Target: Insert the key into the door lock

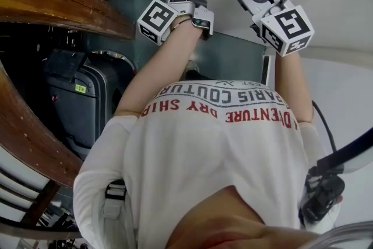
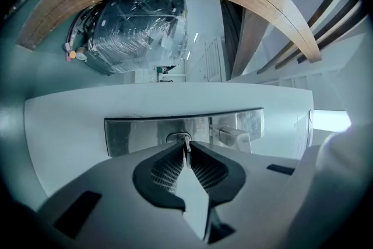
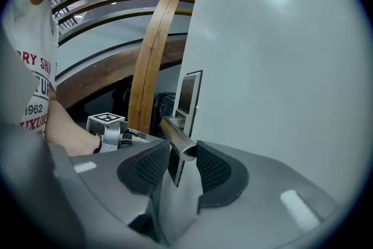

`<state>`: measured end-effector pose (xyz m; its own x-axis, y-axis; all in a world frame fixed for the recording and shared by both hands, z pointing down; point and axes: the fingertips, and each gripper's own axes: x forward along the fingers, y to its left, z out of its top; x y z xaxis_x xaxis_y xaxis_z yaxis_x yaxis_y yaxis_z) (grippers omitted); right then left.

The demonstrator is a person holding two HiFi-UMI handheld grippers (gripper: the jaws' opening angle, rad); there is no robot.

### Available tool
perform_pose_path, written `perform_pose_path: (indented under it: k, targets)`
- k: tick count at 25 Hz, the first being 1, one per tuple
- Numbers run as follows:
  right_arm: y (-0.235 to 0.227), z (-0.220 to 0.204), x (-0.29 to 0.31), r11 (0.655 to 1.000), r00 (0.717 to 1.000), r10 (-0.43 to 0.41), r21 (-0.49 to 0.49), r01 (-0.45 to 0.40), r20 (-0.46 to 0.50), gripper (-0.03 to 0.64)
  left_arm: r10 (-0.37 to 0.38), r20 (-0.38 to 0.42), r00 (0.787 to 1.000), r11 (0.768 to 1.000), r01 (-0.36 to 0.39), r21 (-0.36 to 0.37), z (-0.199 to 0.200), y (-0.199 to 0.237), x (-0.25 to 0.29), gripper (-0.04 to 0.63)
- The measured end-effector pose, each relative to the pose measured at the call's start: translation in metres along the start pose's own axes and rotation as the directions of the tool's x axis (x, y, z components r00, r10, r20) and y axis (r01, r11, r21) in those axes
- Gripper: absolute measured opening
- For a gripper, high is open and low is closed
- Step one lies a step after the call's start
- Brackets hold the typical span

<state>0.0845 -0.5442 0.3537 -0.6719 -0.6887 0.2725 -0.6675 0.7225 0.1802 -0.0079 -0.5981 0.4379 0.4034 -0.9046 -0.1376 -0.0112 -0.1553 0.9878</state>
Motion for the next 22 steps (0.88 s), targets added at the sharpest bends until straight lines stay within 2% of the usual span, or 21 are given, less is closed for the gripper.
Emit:
perform_pose_path:
  k: [2, 3, 6, 8, 9, 10, 11, 13, 14, 15, 16, 17, 18, 20, 22]
  targets:
    - [-0.002, 0.0, -0.002, 1.0, 1.0, -0.019, 0.0, 0.019, -0.001, 0.141, -0.015, -0.053, 0.998, 0.998, 0.018, 0.059, -0.004, -0.002, 0.0, 0.023]
    - [-0.002, 0.0, -0.004, 0.999, 0.999, -0.038, 0.003, 0.038, -0.003, 0.143, -0.017, -0.085, 0.996, 0.994, 0.026, 0.103, -0.006, -0.004, -0.003, 0.046]
    - [0.0, -0.004, -0.017, 0.995, 0.996, -0.089, 0.039, 0.09, -0.016, 0.143, 0.0, -0.17, 0.985, 0.967, 0.043, 0.251, -0.006, -0.009, -0.027, 0.072]
    - [0.009, -0.007, -0.029, 0.993, 0.996, -0.082, 0.08, 0.083, -0.02, 0.143, 0.015, -0.233, 0.972, 0.924, 0.076, 0.376, -0.006, -0.02, -0.048, 0.072]
    - [0.019, -0.007, -0.036, 0.993, 0.998, -0.064, 0.1, 0.065, -0.013, 0.141, 0.026, -0.277, 0.961, 0.883, 0.107, 0.457, -0.009, -0.029, -0.061, 0.072]
    - [0.031, -0.006, -0.044, 0.993, 0.999, -0.039, 0.115, 0.039, -0.004, 0.134, 0.047, -0.324, 0.945, 0.82, 0.148, 0.552, -0.014, -0.04, -0.075, 0.072]
    - [0.047, -0.005, -0.052, 0.992, 1.0, -0.012, 0.127, 0.012, 0.005, 0.09, 0.083, -0.367, 0.926, 0.732, 0.194, 0.653, -0.021, -0.052, -0.091, 0.072]
    - [0.083, -0.003, -0.07, 0.988, 0.999, 0.042, 0.147, -0.043, 0.015, 0.011, 0.181, -0.43, 0.885, 0.51, 0.289, 0.81, -0.038, -0.072, -0.126, 0.071]
    - [0.104, -0.003, -0.079, 0.985, 0.997, 0.071, 0.157, -0.073, 0.017, 0.002, 0.226, -0.45, 0.864, 0.407, 0.336, 0.849, -0.048, -0.082, -0.145, 0.069]
    - [0.125, -0.003, -0.089, 0.981, 0.995, 0.099, 0.168, -0.1, 0.018, 0.002, 0.259, -0.466, 0.846, 0.325, 0.378, 0.867, -0.057, -0.09, -0.164, 0.049]
    - [0.147, -0.004, -0.099, 0.977, 0.993, 0.121, 0.178, -0.122, 0.015, 0.002, 0.281, -0.482, 0.83, 0.269, 0.414, 0.87, -0.066, -0.097, -0.182, 0.002]
    - [0.167, -0.007, -0.11, 0.973, 0.991, 0.136, 0.187, -0.136, 0.01, 0.002, 0.294, -0.501, 0.814, 0.237, 0.446, 0.863, -0.075, -0.104, -0.199, 0.002]
    - [0.186, -0.011, -0.119, 0.97, 0.989, 0.147, 0.196, -0.144, 0.002, 0.002, 0.302, -0.523, 0.797, 0.224, 0.473, 0.852, -0.085, -0.109, -0.215, 0.002]
    - [0.217, -0.022, -0.137, 0.965, 0.987, 0.157, 0.216, -0.15, -0.019, 0.002, 0.315, -0.563, 0.764, 0.235, 0.512, 0.826, -0.105, -0.116, -0.244, 0.002]
    - [0.24, -0.031, -0.156, 0.958, 0.986, 0.164, 0.242, -0.151, -0.031, 0.002, 0.312, -0.601, 0.736, 0.27, 0.537, 0.799, -0.126, -0.123, -0.271, 0.002]
